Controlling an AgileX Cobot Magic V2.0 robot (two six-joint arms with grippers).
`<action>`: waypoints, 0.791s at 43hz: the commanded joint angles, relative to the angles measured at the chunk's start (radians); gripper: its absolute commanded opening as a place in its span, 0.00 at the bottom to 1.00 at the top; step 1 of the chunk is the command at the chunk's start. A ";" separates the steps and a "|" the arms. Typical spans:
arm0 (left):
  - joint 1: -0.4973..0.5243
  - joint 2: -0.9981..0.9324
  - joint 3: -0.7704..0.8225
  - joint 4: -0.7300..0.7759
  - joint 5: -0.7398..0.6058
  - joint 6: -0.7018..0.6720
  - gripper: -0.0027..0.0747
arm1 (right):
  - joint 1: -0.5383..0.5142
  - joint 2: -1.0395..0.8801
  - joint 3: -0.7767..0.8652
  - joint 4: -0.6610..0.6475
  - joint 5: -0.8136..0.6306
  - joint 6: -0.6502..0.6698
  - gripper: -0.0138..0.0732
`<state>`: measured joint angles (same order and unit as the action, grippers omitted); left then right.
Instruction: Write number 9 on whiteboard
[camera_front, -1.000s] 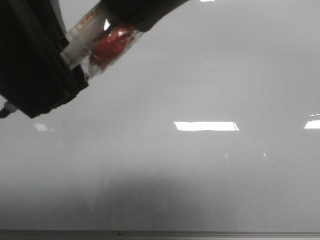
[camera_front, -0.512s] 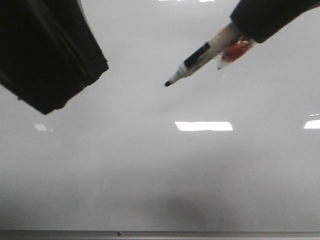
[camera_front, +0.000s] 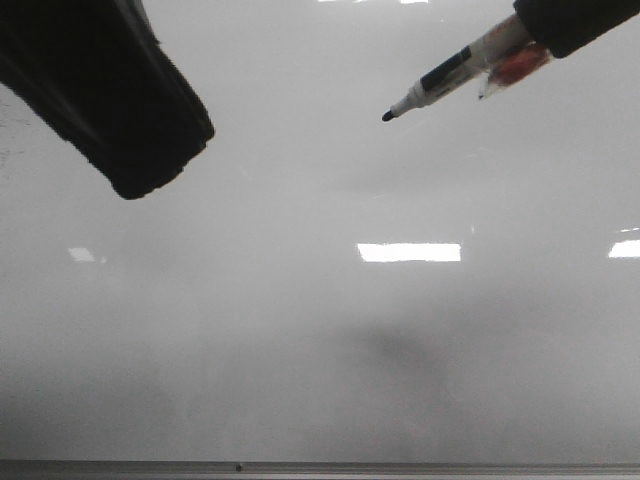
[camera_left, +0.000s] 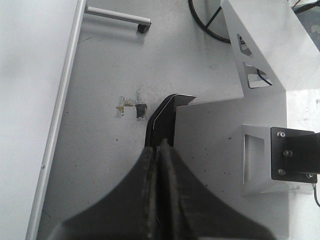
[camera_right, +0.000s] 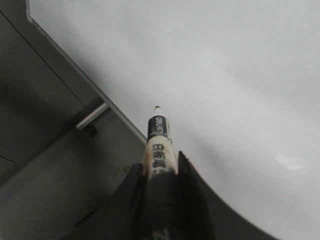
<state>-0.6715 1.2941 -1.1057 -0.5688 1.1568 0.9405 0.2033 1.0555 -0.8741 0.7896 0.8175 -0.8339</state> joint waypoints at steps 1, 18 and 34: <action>-0.006 -0.029 -0.032 -0.054 -0.022 -0.009 0.01 | -0.004 -0.017 -0.025 0.052 -0.085 0.007 0.08; -0.006 -0.029 -0.032 -0.054 -0.027 -0.009 0.01 | -0.004 0.201 -0.217 0.076 -0.230 0.059 0.08; -0.006 -0.029 -0.032 -0.054 -0.026 -0.009 0.01 | -0.004 0.331 -0.295 0.087 -0.352 0.059 0.08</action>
<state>-0.6715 1.2941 -1.1057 -0.5712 1.1518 0.9405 0.2033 1.4089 -1.1275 0.8337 0.5287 -0.7738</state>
